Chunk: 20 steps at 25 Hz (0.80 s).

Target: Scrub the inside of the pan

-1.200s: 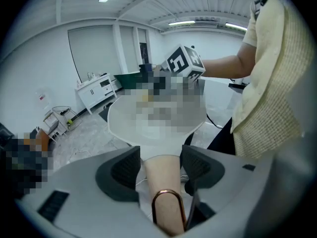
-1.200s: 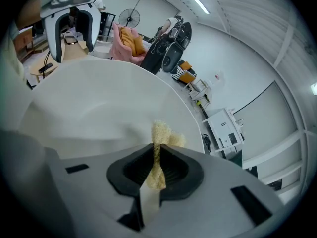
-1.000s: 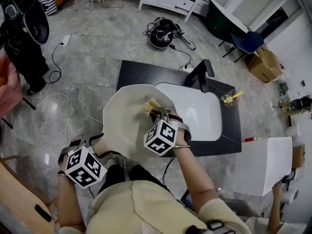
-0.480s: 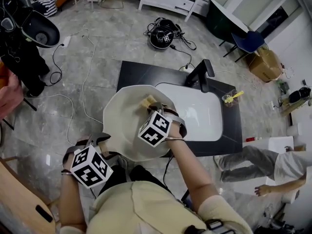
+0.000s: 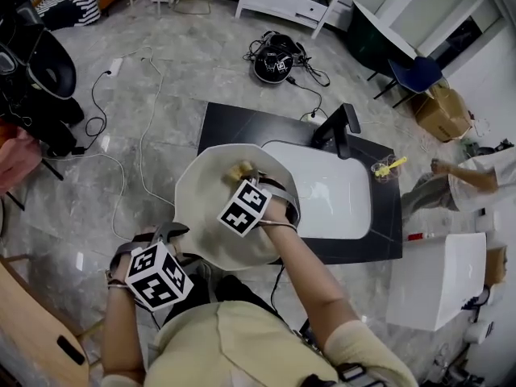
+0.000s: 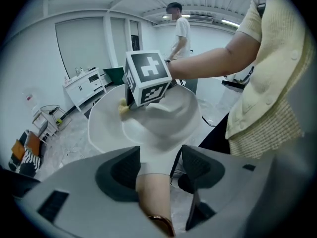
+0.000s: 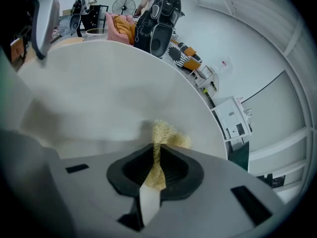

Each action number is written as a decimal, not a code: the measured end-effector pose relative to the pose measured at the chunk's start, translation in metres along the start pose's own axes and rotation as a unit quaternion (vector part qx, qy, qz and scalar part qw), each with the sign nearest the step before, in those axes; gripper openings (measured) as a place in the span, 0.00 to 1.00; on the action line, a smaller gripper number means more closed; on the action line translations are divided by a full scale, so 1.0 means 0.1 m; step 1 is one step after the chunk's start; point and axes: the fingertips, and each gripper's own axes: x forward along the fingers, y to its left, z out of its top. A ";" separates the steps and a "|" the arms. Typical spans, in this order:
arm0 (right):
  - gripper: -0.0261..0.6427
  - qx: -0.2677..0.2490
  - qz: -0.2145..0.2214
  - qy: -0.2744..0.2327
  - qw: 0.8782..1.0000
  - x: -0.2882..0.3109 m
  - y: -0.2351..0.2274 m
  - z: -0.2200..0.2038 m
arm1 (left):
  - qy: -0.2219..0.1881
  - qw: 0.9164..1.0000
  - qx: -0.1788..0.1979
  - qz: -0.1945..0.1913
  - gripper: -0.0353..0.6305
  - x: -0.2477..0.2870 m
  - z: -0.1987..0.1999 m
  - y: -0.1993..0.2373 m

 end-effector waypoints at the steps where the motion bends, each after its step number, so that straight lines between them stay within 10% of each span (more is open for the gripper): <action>1: 0.12 -0.004 0.004 -0.003 1.000 0.01 0.03 0.04 | 0.000 1.000 0.000 0.000 0.46 0.00 0.00 0.00; 20: 0.12 -0.144 0.113 -0.119 0.976 -0.30 0.85 0.52 | 0.002 1.000 0.013 -0.005 0.46 0.04 0.00 -0.01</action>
